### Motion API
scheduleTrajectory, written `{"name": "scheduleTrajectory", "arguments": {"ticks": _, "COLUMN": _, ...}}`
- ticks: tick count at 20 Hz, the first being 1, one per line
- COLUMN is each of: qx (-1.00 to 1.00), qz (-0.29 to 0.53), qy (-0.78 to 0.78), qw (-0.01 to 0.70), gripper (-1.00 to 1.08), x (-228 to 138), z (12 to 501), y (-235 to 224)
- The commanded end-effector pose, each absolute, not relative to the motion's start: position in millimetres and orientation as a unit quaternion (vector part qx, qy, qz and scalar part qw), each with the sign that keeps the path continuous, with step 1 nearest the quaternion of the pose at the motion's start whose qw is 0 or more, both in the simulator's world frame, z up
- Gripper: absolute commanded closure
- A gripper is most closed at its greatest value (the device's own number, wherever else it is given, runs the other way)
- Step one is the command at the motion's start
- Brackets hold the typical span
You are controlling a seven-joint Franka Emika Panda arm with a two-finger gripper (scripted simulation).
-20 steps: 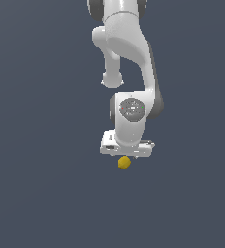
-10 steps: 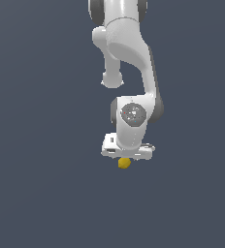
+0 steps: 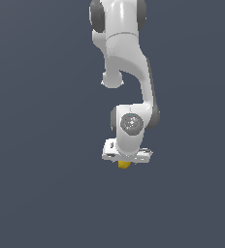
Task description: Pick up the object and move it to a goal position.
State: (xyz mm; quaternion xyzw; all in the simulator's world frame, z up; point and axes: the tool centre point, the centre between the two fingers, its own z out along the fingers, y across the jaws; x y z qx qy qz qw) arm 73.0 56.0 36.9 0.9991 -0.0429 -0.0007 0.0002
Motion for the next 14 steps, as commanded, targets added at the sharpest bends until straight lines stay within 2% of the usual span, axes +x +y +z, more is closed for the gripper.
{"name": "scheduleTrajectory", "arguments": {"ticks": 1, "qx": 0.999, "qz": 0.000, "qy": -0.043, "qw": 0.000, "gripper": -0.92, "x": 73.5, "z": 29.4, "y": 55.9}}
{"name": "scheduleTrajectory", "arguments": {"ticks": 5, "qx": 0.999, "qz": 0.000, "qy": -0.043, "qw": 0.000, "gripper": -0.92, "x": 74.7, "z": 28.3, "y": 56.0}}
{"name": "scheduleTrajectory", "arguments": {"ticks": 6, "qx": 0.999, "qz": 0.000, "qy": -0.043, "qw": 0.000, "gripper": 1.08, "x": 74.7, "z": 28.3, "y": 56.0}}
{"name": "scheduleTrajectory", "arguments": {"ticks": 14, "qx": 0.999, "qz": 0.000, "qy": -0.043, "qw": 0.000, "gripper": 1.08, "x": 74.7, "z": 28.3, "y": 56.0}}
